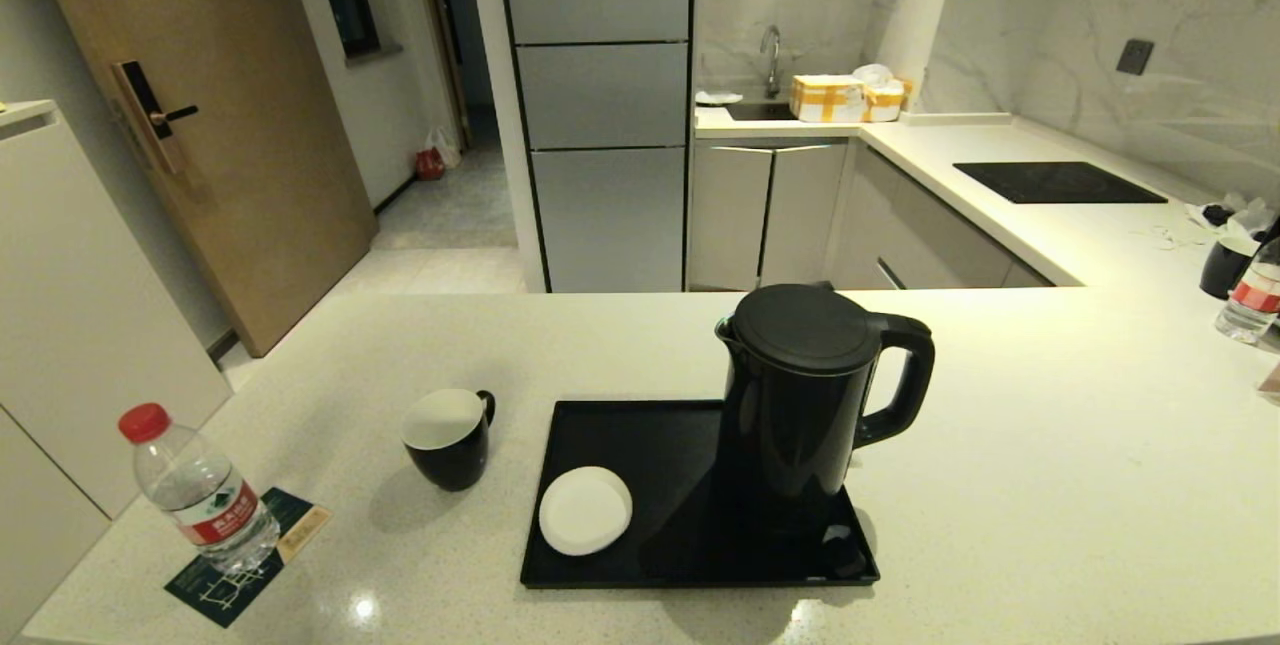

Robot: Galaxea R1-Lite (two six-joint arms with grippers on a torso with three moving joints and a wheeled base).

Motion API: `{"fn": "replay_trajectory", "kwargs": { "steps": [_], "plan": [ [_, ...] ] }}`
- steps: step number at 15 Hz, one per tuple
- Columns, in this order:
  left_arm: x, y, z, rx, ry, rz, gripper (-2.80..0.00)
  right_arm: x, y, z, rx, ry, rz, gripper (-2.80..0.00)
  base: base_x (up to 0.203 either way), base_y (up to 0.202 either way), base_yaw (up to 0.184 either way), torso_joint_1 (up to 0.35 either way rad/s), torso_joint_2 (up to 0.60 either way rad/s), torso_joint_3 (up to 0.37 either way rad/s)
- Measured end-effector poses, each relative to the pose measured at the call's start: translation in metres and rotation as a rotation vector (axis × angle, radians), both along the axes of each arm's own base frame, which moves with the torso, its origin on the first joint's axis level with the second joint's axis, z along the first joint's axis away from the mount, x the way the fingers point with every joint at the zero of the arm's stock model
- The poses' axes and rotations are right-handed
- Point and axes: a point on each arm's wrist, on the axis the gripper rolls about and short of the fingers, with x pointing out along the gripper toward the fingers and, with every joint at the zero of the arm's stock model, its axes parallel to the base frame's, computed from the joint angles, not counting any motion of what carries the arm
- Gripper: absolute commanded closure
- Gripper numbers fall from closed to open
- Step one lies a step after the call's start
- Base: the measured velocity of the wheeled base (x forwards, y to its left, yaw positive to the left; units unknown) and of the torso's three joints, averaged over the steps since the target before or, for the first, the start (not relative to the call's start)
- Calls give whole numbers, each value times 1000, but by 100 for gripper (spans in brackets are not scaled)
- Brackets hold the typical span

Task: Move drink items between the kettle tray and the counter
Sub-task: Pick up the kettle

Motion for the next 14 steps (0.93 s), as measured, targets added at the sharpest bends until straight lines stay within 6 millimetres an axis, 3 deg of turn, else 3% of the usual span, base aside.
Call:
{"fn": "replay_trajectory", "kwargs": {
  "steps": [5, 9, 11, 12, 14],
  "plan": [
    [0, 0, 0, 0, 0, 0, 0, 99, 2, -24, -3, 186, 71, 0, 0, 0, 0, 0, 0, 0],
    [0, 0, 0, 0, 0, -1, 0, 173, 7, -53, -10, 172, 104, 0, 0, 0, 0, 0, 0, 0],
    [0, 0, 0, 0, 0, -1, 0, 198, 17, -63, -16, 113, 124, 0, 0, 0, 0, 0, 0, 0],
    [0, 0, 0, 0, 0, -1, 0, 206, 24, -65, -12, 77, 121, -280, 0, 0, 0, 0, 0, 0],
    [0, 0, 0, 0, 0, 0, 0, 213, 38, -68, -27, 47, 107, -280, 0, 0, 0, 0, 0, 0]
  ]
}}
